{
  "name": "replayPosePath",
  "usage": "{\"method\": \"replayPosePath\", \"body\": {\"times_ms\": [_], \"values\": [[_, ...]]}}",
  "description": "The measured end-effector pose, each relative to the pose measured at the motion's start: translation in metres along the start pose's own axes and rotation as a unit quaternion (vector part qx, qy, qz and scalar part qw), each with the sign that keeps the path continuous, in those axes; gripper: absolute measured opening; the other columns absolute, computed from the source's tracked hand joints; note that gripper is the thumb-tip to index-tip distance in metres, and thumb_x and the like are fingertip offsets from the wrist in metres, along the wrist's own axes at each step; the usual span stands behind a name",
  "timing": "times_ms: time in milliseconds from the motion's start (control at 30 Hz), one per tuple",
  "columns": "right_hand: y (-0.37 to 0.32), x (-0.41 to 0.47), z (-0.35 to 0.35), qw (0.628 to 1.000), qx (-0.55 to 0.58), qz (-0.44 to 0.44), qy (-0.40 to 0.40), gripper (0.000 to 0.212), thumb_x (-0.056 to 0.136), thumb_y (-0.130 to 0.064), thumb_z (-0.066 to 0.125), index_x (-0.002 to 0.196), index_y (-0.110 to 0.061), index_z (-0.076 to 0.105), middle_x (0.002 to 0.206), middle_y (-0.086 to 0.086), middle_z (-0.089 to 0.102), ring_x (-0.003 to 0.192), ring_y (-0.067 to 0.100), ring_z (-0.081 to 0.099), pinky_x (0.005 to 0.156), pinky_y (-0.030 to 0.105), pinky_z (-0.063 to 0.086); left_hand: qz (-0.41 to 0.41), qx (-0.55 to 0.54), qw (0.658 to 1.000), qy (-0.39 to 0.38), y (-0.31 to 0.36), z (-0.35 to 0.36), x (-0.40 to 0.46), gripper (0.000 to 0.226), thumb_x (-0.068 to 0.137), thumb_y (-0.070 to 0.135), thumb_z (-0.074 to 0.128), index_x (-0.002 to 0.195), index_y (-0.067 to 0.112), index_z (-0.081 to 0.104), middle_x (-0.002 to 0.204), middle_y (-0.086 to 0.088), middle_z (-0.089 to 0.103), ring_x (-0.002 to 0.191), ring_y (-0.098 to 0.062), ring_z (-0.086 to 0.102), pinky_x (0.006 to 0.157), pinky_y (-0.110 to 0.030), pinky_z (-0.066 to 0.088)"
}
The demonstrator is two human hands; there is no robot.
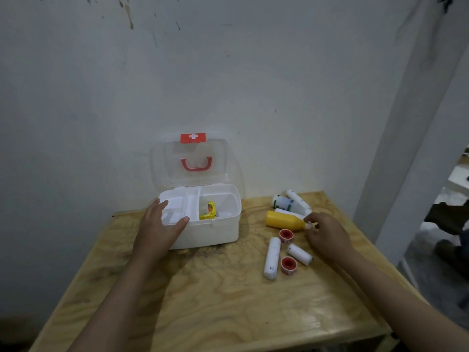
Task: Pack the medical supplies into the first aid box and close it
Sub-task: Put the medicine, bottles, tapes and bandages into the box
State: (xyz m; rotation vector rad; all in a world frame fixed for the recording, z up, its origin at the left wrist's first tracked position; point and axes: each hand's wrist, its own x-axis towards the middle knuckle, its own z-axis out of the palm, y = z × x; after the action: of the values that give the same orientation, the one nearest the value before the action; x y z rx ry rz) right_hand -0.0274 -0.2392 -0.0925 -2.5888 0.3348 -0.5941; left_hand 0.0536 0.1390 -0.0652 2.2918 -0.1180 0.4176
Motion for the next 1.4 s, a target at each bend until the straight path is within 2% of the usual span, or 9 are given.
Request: {"method": "replayPosePath", "body": {"times_ms": [100, 233, 367, 500, 700, 867, 1033, 1233, 1400], "values": [[0.002, -0.003, 0.005, 0.999, 0.01, -0.005, 0.035, 0.017, 0.08, -0.013, 0.065, 0.096, -0.018, 0.067, 0.095, 0.007, 0.066, 0.084, 0.025, 0.061, 0.065, 0.036, 0.051, 0.002, -0.005, 1.0, -0.002, 0.001, -0.001, 0.0, 0.073, 0.078, 0.051, 0.067, 0.14, 0.022, 0.04, 0.155, -0.001, 0.029, 0.139, -0.025, 0.031, 0.107, -0.049, 0.035], [0.002, -0.004, 0.004, 0.992, 0.07, -0.079, 0.074, 0.02, 0.074, -0.003, 0.072, 0.091, -0.013, 0.07, 0.088, 0.004, 0.066, 0.075, 0.02, 0.061, 0.063, 0.034, 0.052, 0.003, -0.004, 1.0, -0.003, 0.001, -0.001, 0.001, 0.073, 0.077, 0.051, 0.067, 0.139, 0.023, 0.04, 0.155, -0.001, 0.029, 0.139, -0.025, 0.031, 0.107, -0.049, 0.035], [-0.007, 0.002, -0.003, 0.98, 0.138, -0.109, 0.09, 0.021, 0.069, 0.003, 0.076, 0.086, -0.009, 0.072, 0.083, -0.001, 0.064, 0.072, 0.011, 0.06, 0.066, 0.014, 0.05, 0.0, -0.003, 1.0, -0.002, 0.0, 0.0, 0.001, 0.076, 0.077, 0.052, 0.068, 0.14, 0.023, 0.039, 0.155, -0.002, 0.029, 0.139, -0.026, 0.031, 0.107, -0.049, 0.035], [-0.021, 0.006, -0.007, 0.971, 0.14, -0.155, 0.115, 0.021, 0.07, -0.001, 0.079, 0.089, -0.007, 0.072, 0.082, 0.005, 0.067, 0.067, 0.016, 0.063, 0.063, 0.02, 0.053, 0.001, -0.01, 1.0, -0.001, -0.002, 0.0, 0.002, 0.076, 0.077, 0.052, 0.068, 0.14, 0.022, 0.039, 0.155, -0.002, 0.03, 0.139, -0.025, 0.031, 0.107, -0.048, 0.035], [-0.064, 0.013, -0.034, 0.95, 0.167, -0.209, 0.163, 0.017, 0.074, -0.006, 0.076, 0.09, -0.006, 0.072, 0.084, 0.007, 0.068, 0.069, 0.015, 0.064, 0.063, 0.019, 0.054, 0.0, -0.02, 1.0, 0.002, -0.001, 0.001, 0.002, 0.076, 0.076, 0.051, 0.069, 0.14, 0.023, 0.039, 0.155, 0.0, 0.03, 0.139, -0.023, 0.031, 0.107, -0.047, 0.035], [-0.111, 0.024, -0.042, 0.941, 0.162, -0.28, 0.1, 0.021, 0.074, -0.009, 0.077, 0.094, -0.006, 0.072, 0.087, 0.008, 0.068, 0.071, 0.017, 0.065, 0.064, 0.026, 0.056, -0.004, -0.014, 1.0, -0.001, -0.003, 0.003, 0.002, 0.078, 0.075, 0.057, 0.067, 0.14, 0.026, 0.037, 0.155, 0.001, 0.029, 0.139, -0.023, 0.031, 0.106, -0.048, 0.037], [-0.159, 0.045, -0.026, 0.944, 0.088, -0.318, -0.005, 0.02, 0.079, -0.016, 0.071, 0.098, -0.011, 0.073, 0.092, 0.007, 0.069, 0.073, 0.018, 0.063, 0.07, 0.037, 0.056, -0.006, -0.012, 1.0, -0.005, -0.004, 0.003, 0.002, 0.078, 0.075, 0.058, 0.067, 0.14, 0.027, 0.038, 0.156, 0.003, 0.027, 0.14, -0.022, 0.029, 0.108, -0.047, 0.034], [-0.201, 0.059, 0.005, 0.939, 0.035, -0.321, -0.121, 0.022, 0.08, -0.013, 0.07, 0.102, -0.009, 0.072, 0.101, 0.01, 0.07, 0.082, 0.022, 0.066, 0.079, 0.037, 0.055, -0.017, -0.013, 1.0, -0.007, -0.003, 0.003, 0.002, 0.081, 0.072, 0.063, 0.066, 0.14, 0.03, 0.037, 0.156, 0.004, 0.027, 0.139, -0.022, 0.032, 0.105, -0.047, 0.039], [-0.21, 0.056, 0.024, 0.946, 0.065, -0.287, -0.139, 0.02, 0.077, -0.018, 0.074, 0.094, -0.007, 0.072, 0.095, 0.01, 0.072, 0.081, 0.018, 0.067, 0.077, 0.033, 0.057, -0.019, -0.009, 1.0, -0.004, -0.002, 0.002, 0.002, 0.081, 0.072, 0.062, 0.066, 0.141, 0.029, 0.037, 0.156, 0.003, 0.028, 0.138, -0.022, 0.032, 0.103, -0.046, 0.04]]}}
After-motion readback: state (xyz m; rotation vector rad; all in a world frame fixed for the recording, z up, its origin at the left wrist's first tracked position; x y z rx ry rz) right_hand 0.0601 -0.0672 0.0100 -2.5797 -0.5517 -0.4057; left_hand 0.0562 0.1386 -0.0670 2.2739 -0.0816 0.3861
